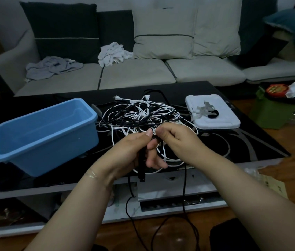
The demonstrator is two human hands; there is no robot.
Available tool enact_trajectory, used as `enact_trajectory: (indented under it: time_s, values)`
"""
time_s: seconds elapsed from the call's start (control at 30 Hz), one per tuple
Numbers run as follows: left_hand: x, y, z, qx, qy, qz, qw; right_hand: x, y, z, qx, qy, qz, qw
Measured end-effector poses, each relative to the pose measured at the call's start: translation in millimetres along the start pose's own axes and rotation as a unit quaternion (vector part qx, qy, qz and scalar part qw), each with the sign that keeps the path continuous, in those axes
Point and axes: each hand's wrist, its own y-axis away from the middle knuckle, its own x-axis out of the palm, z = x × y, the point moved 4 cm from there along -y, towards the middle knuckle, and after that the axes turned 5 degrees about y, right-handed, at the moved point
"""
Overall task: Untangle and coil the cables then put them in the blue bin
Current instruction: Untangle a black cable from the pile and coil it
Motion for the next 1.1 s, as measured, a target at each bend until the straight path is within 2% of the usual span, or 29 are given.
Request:
enact_trajectory:
  time_s: [0.1, 0.2, 0.3, 0.4, 0.47, 0.53, 0.6, 0.67, 0.77, 0.83, 0.9, 1.0, 1.1]
  values:
    - [4.4, -4.0, 3.3, -0.006, 0.108, 0.009, 0.994, 2.0, 2.2, -0.9, -0.006, 0.004, -0.054, 0.999]
    - [6.6, -6.4, 3.2, -0.002, 0.159, 0.015, 0.987, 6.3, -0.2, -2.2, 0.021, -0.075, -0.085, 0.993]
    - [7.8, -5.8, 0.3, 0.015, 0.19, -0.021, 0.981, 12.3, -4.1, -4.7, 0.057, -0.158, -0.078, 0.983]
    - [-0.9, -5.5, -7.6, 0.048, 0.277, -0.065, 0.957, 19.2, -5.9, -11.7, 0.078, -0.23, -0.059, 0.968]
    - [-8.2, -5.1, -13.0, 0.074, 0.321, -0.079, 0.941, 26.4, -4.4, -15.9, 0.092, -0.213, -0.037, 0.972]
    - [-11.8, -4.3, -15.6, 0.089, 0.324, -0.082, 0.938, 36.3, -1.4, -17.0, 0.12, -0.171, -0.021, 0.978]
    - [-14.8, -4.5, -16.6, 0.106, 0.304, -0.09, 0.942, 47.6, 3.5, -13.6, 0.134, -0.118, 0.026, 0.984]
    - [-22.6, -4.0, -19.3, 0.135, 0.277, -0.126, 0.943, 56.5, 11.1, -6.2, 0.11, -0.022, 0.112, 0.987]
    - [-37.2, -2.8, -21.9, 0.173, 0.241, -0.19, 0.936, 59.1, 22.3, 1.0, 0.071, 0.14, 0.21, 0.965]
    - [-39.5, -2.9, -21.0, 0.183, 0.18, -0.205, 0.944, 55.1, 24.2, 6.8, 0.039, 0.199, 0.207, 0.957]
    - [-37.5, -3.3, -19.0, 0.187, 0.06, -0.224, 0.955, 50.0, 22.6, 14.1, 0.006, 0.249, 0.179, 0.952]
    - [-31.4, -2.3, -16.2, 0.194, -0.112, -0.237, 0.945, 41.6, 18.2, 20.8, -0.037, 0.303, 0.123, 0.944]
    - [-23.9, -4.4, -13.3, 0.179, -0.223, -0.239, 0.928, 35.8, 15.8, 26.5, -0.078, 0.335, 0.069, 0.936]
